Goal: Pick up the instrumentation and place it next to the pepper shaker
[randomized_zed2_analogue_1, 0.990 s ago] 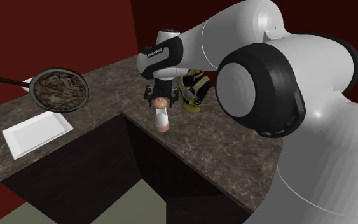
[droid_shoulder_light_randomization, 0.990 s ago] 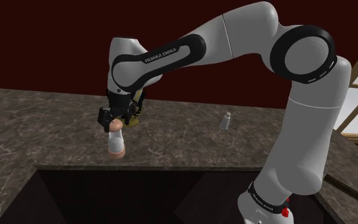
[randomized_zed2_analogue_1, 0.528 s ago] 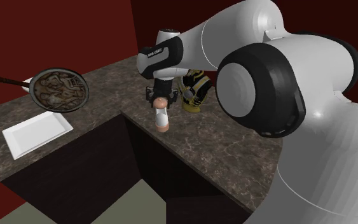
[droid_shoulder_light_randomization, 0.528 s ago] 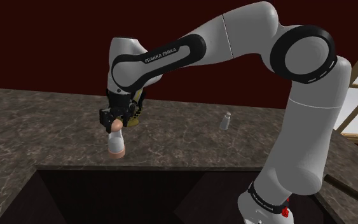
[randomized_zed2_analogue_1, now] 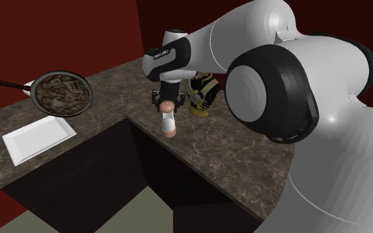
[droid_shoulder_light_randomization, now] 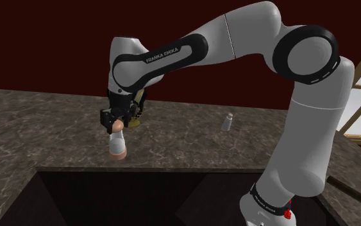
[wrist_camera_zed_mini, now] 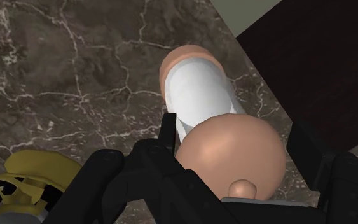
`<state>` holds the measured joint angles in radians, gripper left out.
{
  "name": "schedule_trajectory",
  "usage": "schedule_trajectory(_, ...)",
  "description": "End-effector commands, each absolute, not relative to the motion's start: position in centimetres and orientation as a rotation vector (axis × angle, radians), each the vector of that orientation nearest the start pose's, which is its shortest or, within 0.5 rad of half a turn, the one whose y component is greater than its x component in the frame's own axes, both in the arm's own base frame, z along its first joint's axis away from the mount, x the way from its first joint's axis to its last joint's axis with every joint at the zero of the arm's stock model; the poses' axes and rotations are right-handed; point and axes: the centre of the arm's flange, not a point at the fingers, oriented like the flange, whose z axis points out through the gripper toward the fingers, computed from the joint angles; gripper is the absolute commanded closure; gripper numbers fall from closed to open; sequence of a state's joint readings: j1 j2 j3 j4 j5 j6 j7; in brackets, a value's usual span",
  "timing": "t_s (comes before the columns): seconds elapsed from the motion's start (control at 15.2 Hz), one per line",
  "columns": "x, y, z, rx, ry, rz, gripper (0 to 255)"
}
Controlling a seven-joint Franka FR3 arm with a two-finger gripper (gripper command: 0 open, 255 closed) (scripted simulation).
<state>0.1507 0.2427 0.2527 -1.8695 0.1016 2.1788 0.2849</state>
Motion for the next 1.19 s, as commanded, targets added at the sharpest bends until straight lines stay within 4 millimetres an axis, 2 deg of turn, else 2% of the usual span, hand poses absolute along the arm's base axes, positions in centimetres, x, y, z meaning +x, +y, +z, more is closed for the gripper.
schedule_trajectory(0.0,57.4,24.0,40.5,-2.979,-0.08,-0.029,255)
schedule_trajectory(1.12,57.4,24.0,49.4,-2.979,-0.08,-0.029,255)
